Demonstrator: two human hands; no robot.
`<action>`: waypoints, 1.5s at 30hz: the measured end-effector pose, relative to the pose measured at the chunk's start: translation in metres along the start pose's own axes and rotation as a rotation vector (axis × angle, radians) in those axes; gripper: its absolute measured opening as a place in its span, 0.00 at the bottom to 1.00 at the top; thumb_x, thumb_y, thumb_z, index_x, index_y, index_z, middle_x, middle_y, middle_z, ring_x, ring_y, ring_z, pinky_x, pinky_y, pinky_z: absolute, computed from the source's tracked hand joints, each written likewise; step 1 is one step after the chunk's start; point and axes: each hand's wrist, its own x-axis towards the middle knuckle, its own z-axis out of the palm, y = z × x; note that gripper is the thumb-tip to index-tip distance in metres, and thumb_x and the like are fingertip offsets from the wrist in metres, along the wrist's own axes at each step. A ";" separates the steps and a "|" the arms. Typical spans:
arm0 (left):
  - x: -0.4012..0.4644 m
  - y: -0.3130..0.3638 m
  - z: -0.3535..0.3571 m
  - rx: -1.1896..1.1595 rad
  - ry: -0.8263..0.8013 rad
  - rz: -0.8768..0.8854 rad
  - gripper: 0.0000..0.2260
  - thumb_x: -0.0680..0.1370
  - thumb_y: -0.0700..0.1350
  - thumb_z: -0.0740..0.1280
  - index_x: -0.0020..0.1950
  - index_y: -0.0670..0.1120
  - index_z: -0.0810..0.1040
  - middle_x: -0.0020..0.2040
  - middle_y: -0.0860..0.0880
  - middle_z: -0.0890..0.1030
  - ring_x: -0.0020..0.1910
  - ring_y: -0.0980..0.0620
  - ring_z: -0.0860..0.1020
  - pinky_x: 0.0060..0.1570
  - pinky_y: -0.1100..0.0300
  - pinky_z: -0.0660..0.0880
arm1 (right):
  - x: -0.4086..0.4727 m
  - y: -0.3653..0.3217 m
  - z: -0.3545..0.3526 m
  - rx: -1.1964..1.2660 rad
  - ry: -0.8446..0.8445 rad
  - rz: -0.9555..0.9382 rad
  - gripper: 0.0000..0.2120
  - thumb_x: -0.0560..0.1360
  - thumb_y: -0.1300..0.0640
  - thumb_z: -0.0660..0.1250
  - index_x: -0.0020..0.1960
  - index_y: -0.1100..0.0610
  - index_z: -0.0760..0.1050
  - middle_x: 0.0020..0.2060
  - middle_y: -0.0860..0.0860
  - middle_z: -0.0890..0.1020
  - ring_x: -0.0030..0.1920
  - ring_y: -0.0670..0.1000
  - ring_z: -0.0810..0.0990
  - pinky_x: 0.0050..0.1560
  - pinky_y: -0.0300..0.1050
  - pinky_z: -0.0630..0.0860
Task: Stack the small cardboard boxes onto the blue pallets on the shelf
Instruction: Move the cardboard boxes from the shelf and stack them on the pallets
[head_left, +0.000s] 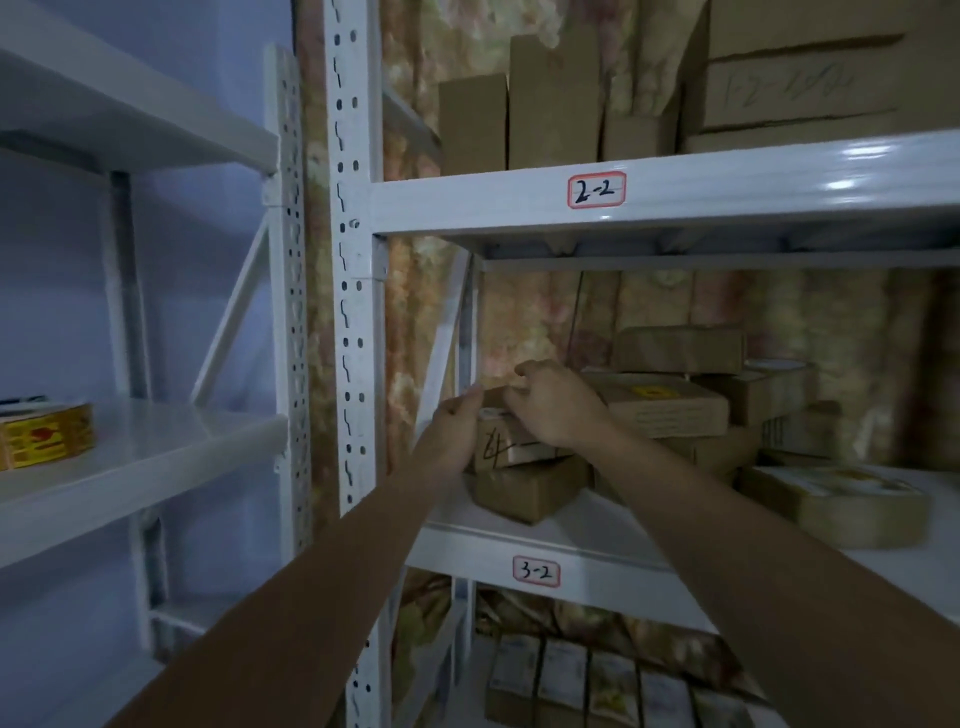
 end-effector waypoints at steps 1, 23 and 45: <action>0.001 -0.001 0.003 -0.017 0.002 0.015 0.28 0.83 0.66 0.52 0.67 0.46 0.77 0.50 0.50 0.82 0.46 0.55 0.79 0.42 0.60 0.71 | 0.000 0.001 0.001 -0.030 -0.030 0.015 0.24 0.82 0.46 0.57 0.70 0.61 0.72 0.66 0.61 0.75 0.65 0.62 0.74 0.60 0.51 0.74; -0.012 0.006 -0.022 -0.239 0.272 0.029 0.17 0.81 0.53 0.59 0.55 0.41 0.80 0.46 0.43 0.82 0.46 0.45 0.81 0.46 0.51 0.78 | -0.003 -0.011 0.002 0.165 0.094 0.106 0.33 0.78 0.32 0.54 0.77 0.49 0.65 0.76 0.57 0.65 0.75 0.61 0.62 0.72 0.59 0.64; -0.068 0.059 0.026 -0.752 -0.260 -0.007 0.11 0.80 0.51 0.65 0.51 0.47 0.85 0.43 0.45 0.88 0.35 0.49 0.85 0.34 0.57 0.80 | -0.082 0.009 -0.065 1.161 0.319 0.451 0.12 0.74 0.47 0.73 0.51 0.49 0.72 0.46 0.51 0.85 0.44 0.51 0.85 0.44 0.49 0.83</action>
